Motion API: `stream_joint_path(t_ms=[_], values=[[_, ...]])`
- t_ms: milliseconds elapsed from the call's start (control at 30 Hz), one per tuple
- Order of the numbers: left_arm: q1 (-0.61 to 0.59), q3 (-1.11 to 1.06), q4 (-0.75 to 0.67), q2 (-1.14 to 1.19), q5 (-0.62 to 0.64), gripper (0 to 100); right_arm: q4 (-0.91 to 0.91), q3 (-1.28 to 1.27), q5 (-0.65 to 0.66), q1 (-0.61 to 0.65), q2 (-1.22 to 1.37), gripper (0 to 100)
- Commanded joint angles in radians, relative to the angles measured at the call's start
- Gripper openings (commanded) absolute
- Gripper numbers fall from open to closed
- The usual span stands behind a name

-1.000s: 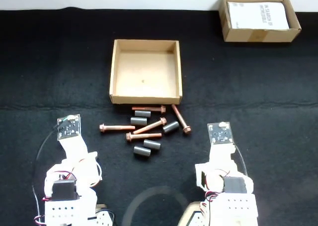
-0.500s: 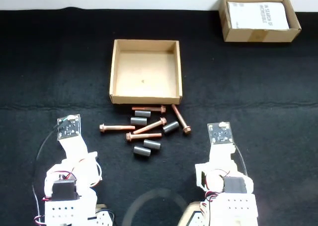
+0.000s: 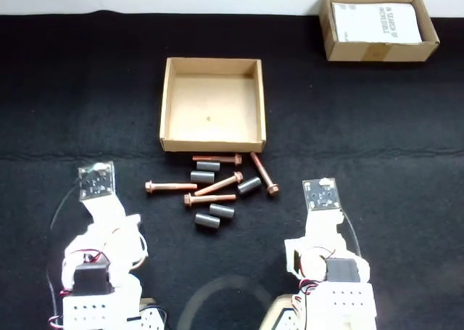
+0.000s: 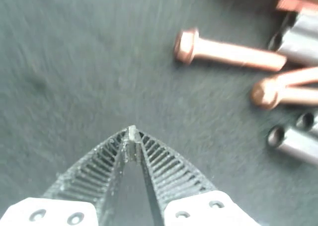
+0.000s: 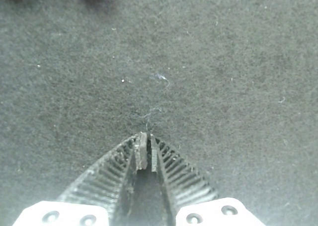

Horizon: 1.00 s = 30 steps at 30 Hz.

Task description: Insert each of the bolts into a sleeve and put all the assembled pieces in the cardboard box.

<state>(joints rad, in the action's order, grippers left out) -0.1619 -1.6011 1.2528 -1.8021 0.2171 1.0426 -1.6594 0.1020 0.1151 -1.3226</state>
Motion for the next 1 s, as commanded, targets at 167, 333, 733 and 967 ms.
stream_joint_path(t_ms=[167,333,733,967], values=[[0.005,0.248,-0.083,-0.010,-0.005,1,0.002,-0.041,0.009,-0.015,0.001,0.8],[0.007,0.432,-0.075,-0.010,-0.005,1,0.002,-0.041,0.009,-0.015,0.001,0.8],[0.004,0.717,0.351,-0.010,-0.075,1,0.002,-0.041,0.009,-0.015,0.001,0.8],[-0.044,0.739,0.407,-0.010,-0.276,1,0.002,-0.041,0.009,-0.015,0.001,0.8]])
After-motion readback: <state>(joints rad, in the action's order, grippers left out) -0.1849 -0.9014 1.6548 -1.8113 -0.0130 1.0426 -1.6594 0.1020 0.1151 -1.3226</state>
